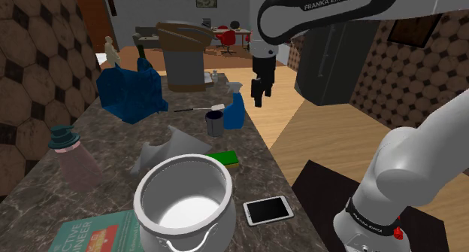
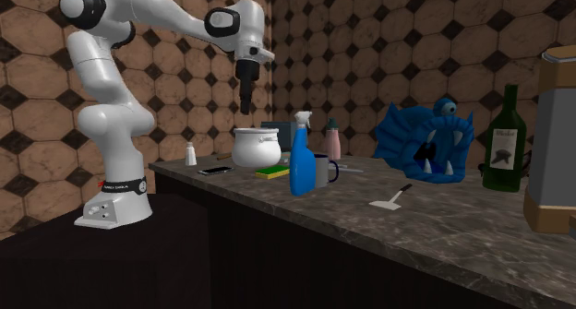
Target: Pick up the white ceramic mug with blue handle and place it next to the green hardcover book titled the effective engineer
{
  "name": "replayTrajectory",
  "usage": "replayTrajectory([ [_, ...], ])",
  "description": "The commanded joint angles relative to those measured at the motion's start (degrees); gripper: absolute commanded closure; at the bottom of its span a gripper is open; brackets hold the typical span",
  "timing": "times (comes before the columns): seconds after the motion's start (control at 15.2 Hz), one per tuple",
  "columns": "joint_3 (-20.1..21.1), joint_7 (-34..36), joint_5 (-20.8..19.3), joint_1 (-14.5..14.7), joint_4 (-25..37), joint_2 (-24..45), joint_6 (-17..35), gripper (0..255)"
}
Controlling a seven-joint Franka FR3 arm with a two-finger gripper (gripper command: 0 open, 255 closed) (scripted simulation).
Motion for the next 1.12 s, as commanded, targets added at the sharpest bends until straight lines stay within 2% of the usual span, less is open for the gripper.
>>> replayTrajectory([
  [0.0, -0.26, -0.52, -0.12, -0.15, 2.34, 4.69, 2.42, 0],
  [0.53, -0.89, -2.44, -0.12, -0.54, 15.45, 22.50, 7.17, 0],
  [1.06, -1.01, -4.29, 0.20, -0.89, 34.21, 41.13, 7.08, 0],
])
